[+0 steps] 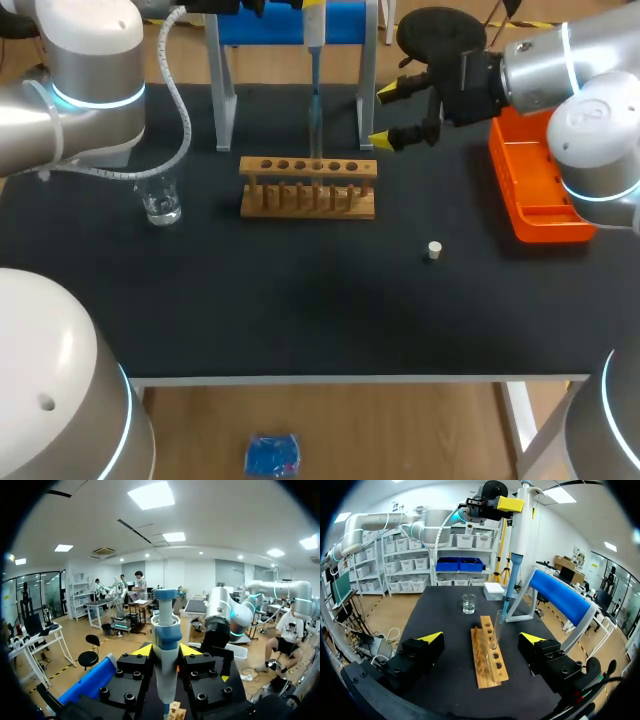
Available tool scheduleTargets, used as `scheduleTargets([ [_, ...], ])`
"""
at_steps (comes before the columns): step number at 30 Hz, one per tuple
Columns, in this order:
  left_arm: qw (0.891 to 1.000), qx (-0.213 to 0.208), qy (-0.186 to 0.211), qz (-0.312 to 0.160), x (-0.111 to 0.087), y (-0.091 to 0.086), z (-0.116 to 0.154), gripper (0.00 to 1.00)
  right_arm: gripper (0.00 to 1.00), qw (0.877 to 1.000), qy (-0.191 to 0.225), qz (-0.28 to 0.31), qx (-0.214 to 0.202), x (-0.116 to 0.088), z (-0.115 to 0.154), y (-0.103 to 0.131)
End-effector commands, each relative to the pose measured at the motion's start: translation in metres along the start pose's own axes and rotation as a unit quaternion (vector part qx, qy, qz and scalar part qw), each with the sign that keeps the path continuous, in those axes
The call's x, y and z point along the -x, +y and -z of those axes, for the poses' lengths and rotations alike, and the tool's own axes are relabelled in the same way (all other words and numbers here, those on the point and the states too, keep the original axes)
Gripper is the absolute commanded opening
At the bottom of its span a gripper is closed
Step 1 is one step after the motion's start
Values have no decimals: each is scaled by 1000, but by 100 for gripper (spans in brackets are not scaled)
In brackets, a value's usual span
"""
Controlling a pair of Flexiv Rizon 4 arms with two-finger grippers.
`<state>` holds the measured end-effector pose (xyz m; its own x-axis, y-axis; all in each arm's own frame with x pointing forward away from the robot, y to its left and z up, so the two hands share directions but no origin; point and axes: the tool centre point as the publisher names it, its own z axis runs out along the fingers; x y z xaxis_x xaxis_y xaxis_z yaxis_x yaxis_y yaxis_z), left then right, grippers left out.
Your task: Invert the test tube, pick up the pipette, mount the tip to pipette, aspirate from beaker and dispense into the tube, eject the tip, return the pipette, and cap with the stopper.
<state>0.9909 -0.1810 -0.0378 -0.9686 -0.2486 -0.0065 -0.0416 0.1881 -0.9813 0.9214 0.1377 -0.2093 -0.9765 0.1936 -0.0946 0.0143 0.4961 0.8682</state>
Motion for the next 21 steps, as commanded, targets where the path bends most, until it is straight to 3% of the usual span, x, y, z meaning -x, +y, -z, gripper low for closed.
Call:
scheduleTargets([
  [1,1000,7,-3,-3,-3,-6,1,0,100,1000,-1,0,1,0,0,0],
  [21,999,28,-8,-30,-22,-47,9,0,100,1000,-1,0,1,0,0,0],
])
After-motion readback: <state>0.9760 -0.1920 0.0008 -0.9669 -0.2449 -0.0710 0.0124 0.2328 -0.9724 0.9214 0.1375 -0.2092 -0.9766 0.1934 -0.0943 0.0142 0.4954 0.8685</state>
